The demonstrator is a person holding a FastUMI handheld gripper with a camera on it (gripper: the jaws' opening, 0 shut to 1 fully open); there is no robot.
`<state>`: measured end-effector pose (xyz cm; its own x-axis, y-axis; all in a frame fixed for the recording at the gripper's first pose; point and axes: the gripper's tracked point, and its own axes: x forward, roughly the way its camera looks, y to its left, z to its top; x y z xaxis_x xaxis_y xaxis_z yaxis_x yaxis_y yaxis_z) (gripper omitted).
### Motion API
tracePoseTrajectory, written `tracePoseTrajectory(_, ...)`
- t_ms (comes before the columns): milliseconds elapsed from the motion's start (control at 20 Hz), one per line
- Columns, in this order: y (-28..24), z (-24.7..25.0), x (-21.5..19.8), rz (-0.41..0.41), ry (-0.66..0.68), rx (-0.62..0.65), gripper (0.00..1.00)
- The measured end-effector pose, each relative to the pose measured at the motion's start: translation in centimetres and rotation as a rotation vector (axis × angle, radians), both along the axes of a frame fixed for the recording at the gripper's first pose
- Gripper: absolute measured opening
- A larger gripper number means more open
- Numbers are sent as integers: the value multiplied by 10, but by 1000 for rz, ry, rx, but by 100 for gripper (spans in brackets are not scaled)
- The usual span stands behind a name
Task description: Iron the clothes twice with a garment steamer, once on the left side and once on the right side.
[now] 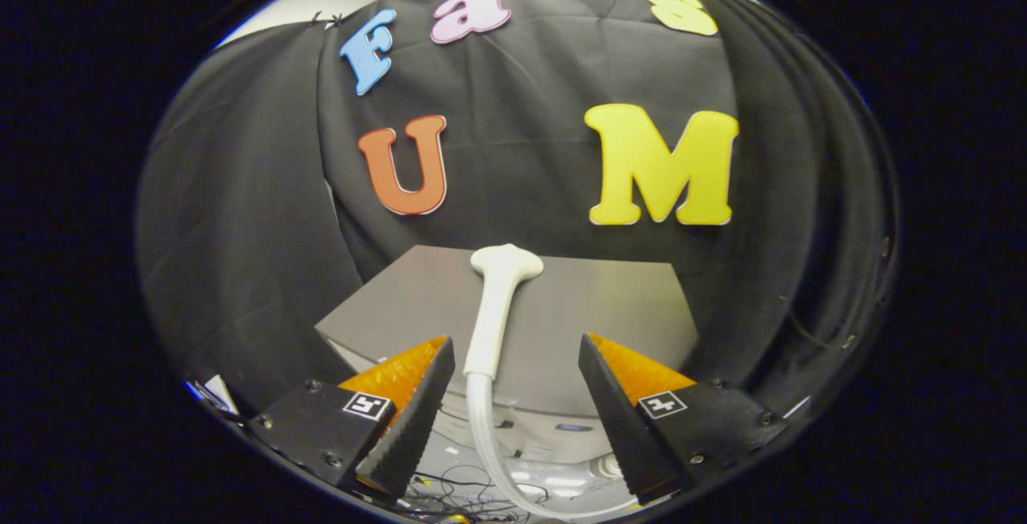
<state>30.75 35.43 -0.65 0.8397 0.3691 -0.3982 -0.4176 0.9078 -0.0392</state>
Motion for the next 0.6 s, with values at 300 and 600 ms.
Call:
tracePoseTrajectory(300, 47, -39, 65, 7, 145, -85, 93)
tracePoseTrajectory(600, 68, -64, 101, -27, 203, -178, 84)
